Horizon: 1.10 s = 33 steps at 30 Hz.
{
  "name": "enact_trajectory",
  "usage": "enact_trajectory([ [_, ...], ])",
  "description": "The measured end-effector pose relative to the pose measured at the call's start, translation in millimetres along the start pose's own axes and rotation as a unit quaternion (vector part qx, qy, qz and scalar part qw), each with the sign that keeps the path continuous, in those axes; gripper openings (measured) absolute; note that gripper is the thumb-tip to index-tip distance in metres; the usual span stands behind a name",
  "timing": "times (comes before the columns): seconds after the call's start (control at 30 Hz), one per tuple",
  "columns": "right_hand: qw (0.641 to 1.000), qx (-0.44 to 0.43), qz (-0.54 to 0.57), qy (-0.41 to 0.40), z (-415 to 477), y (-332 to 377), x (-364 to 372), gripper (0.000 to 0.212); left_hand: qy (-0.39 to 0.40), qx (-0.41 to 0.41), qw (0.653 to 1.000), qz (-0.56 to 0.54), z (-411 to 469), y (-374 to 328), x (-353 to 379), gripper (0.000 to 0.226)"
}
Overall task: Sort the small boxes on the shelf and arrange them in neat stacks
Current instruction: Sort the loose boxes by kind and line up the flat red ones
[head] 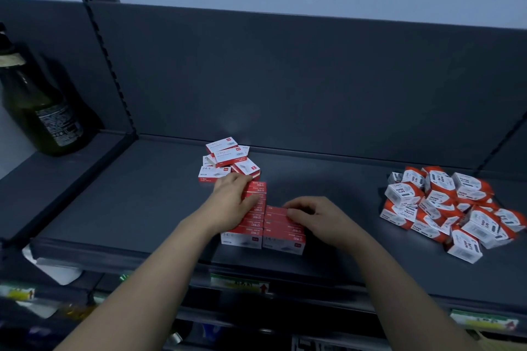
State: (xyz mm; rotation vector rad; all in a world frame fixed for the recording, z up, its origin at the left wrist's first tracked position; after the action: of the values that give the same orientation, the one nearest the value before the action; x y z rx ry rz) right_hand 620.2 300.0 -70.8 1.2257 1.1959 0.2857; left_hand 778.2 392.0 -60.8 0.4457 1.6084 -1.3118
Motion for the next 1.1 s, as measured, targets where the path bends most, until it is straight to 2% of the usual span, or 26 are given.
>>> enact_trajectory([
  [0.17,0.972,-0.022,-0.189,-0.136,27.8,4.6,-33.9,0.033,-0.079,0.032,0.996,0.025,10.1,9.8,-40.1,0.036],
  [0.27,0.957,-0.024,-0.253,-0.143,47.0,12.6,-35.9,0.038,-0.1,0.025,0.991,0.087,21.9,22.4,-61.1,0.032],
  [0.4,0.952,-0.012,-0.283,-0.12,75.4,23.5,-23.6,0.041,-0.082,-0.009,0.98,0.181,45.1,40.7,-71.8,0.037],
  [0.53,0.955,-0.011,-0.283,-0.094,103.6,38.9,-6.6,0.044,-0.044,-0.018,0.978,0.205,68.5,49.6,-70.5,0.043],
  [0.63,0.962,-0.004,-0.265,-0.064,120.3,49.5,6.9,0.036,-0.021,-0.015,0.98,0.199,80.2,50.4,-64.0,0.043],
  [0.87,0.974,0.039,-0.221,-0.026,138.6,45.6,17.1,0.035,-0.032,-0.031,0.99,0.131,87.0,57.1,-61.4,0.036],
  [1.0,0.981,0.027,-0.186,-0.057,132.5,46.9,1.9,0.031,-0.024,-0.061,0.994,0.088,82.0,65.8,-64.4,0.034],
  [1.1,0.988,0.026,-0.11,-0.101,122.3,38.7,-14.6,0.032,-0.033,-0.067,0.996,0.055,76.9,70.5,-68.6,0.04],
])
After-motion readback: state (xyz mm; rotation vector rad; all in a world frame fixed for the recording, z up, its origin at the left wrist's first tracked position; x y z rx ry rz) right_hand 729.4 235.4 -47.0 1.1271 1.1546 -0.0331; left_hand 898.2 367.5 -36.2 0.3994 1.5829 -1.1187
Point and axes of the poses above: each hand's wrist, its own z-axis towards the middle knuckle, its own x-axis out of the palm, y = z × x, the point moved 7 cm from there along z, towards the middle knuckle, and after that the axes turned 1 degree about -y, right-handed, at the moved point
